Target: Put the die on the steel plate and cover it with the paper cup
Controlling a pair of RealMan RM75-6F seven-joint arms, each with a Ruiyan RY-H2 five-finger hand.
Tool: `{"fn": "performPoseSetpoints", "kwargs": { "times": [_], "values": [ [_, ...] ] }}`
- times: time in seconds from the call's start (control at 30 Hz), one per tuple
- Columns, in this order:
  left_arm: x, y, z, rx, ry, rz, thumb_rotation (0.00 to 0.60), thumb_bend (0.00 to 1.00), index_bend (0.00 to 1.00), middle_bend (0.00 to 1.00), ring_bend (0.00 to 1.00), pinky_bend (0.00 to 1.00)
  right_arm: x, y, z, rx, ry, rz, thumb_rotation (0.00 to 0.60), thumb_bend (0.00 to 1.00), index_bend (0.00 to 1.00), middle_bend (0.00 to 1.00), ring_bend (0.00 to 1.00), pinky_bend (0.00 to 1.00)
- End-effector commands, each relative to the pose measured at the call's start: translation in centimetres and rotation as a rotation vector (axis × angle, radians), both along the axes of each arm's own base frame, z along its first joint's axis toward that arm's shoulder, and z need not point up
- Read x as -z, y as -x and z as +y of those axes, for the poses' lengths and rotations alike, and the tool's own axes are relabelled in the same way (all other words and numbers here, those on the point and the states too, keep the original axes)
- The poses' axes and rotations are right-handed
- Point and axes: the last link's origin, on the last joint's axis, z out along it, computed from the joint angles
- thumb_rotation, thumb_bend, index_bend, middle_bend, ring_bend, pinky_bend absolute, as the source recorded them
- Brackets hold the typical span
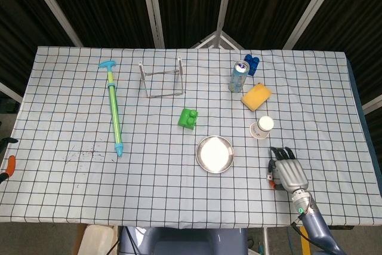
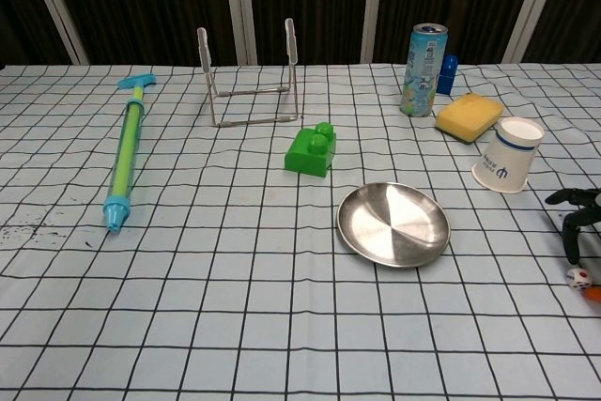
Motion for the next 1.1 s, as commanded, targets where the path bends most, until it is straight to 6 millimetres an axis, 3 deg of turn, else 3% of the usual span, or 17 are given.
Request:
{"fn": "performPoseSetpoints", "kwargs": {
  "times": [0.03,0.73,0.93,1.1],
  "values": [
    [0.0,0.0,0.0,0.0,0.001,0.0,0.6,0.7,0.31,0.0,0.0,0.12,0.0,-0.1,0.0,-0.005,0.001,-0.001,0.6,0.26,0.55,0.11,0.09,0.0],
    [0.0,0.0,0.0,-0.001,-0.002,-0.001,0.6,0.7,0.31,0.0,0.0,0.12,0.2,-0.8,-0.4,-0.025,0.002,-0.009,0.6,0.29,0.6,0.11,0.1,0.0],
    [-0.1,0.0,0.0,-0.001,-0.003,-0.004,0.6,0.7,0.31,0.0,0.0,0.12,-0.3,-1.7,-0.7,-0.054,0.017,-0.013,0.6,0.3,0.6,0.11,0.1,0.0],
    [-0.2,0.0,0.0,-0.001,-0.004,-0.007,0.6,0.7,0.31,0.0,0.0,0.12,-0.9,-3.7,-1.2,-0.099,0.025,-0.019,0.6,0.3,0.6,0.11,0.1,0.0]
  ]
}}
